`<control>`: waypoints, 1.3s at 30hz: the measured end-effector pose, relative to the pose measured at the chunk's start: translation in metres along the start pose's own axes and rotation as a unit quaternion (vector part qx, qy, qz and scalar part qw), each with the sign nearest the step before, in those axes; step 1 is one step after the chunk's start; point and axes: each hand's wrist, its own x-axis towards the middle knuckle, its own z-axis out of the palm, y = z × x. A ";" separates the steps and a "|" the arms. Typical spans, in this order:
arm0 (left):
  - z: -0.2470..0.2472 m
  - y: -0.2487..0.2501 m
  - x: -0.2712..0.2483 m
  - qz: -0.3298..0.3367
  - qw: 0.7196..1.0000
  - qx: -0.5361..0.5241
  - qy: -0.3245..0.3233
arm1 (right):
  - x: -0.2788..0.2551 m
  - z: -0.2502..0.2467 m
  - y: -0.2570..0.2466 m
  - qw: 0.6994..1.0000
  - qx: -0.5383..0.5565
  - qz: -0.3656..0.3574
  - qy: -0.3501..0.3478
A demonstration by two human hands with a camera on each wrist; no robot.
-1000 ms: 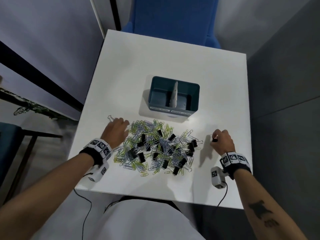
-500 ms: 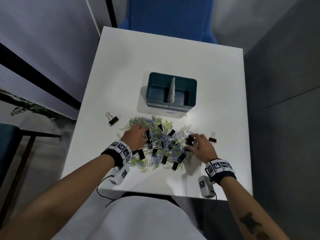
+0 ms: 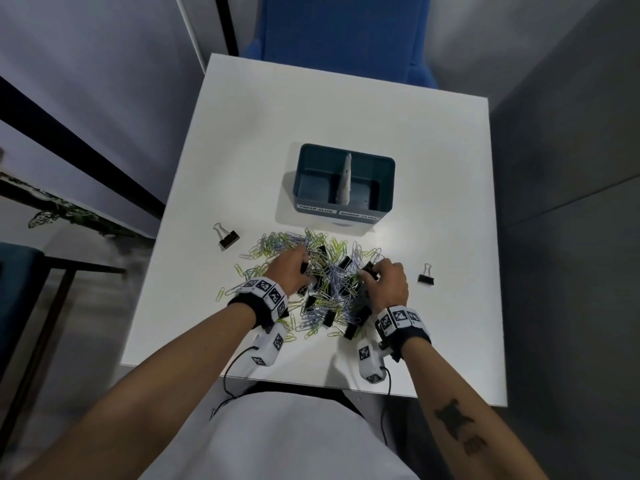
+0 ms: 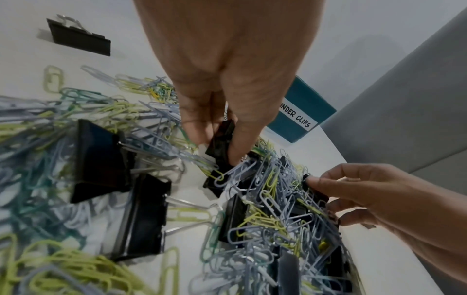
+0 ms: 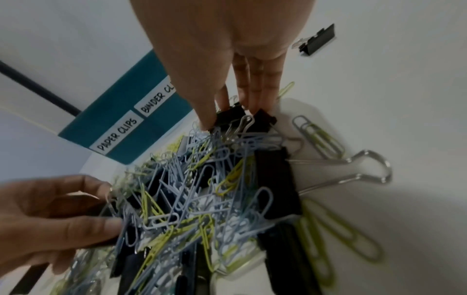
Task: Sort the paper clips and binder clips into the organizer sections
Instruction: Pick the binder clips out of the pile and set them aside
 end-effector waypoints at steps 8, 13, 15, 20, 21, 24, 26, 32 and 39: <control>-0.018 -0.006 -0.005 -0.002 0.996 -0.030 0.086 | 0.010 0.002 -0.016 1.000 0.026 0.006 0.004; -0.037 -0.015 -0.010 0.009 0.985 -0.083 0.150 | 0.014 -0.002 -0.014 0.995 0.091 0.019 -0.025; -0.046 -0.017 -0.013 0.019 0.980 -0.092 0.174 | 0.015 -0.003 -0.011 0.996 0.086 0.001 -0.017; -0.072 -0.027 -0.026 0.055 0.978 -0.098 0.173 | 0.016 -0.014 -0.006 0.995 0.080 -0.067 -0.005; -0.077 -0.032 -0.029 0.047 0.979 -0.099 0.174 | 0.016 -0.017 -0.004 0.994 0.084 -0.075 0.004; -0.087 -0.050 -0.033 0.014 0.978 -0.114 0.176 | 0.018 -0.030 0.003 0.985 0.158 -0.063 0.015; -0.093 -0.062 -0.034 -0.017 0.975 -0.157 0.156 | 0.024 -0.041 0.015 0.982 0.184 -0.041 0.021; -0.108 -0.102 -0.041 -0.095 0.963 -0.212 0.136 | 0.032 -0.081 0.059 0.990 0.128 0.013 0.051; -0.085 -0.076 -0.044 0.042 0.994 -0.030 0.094 | 0.021 -0.089 0.093 0.994 0.088 0.062 0.026</control>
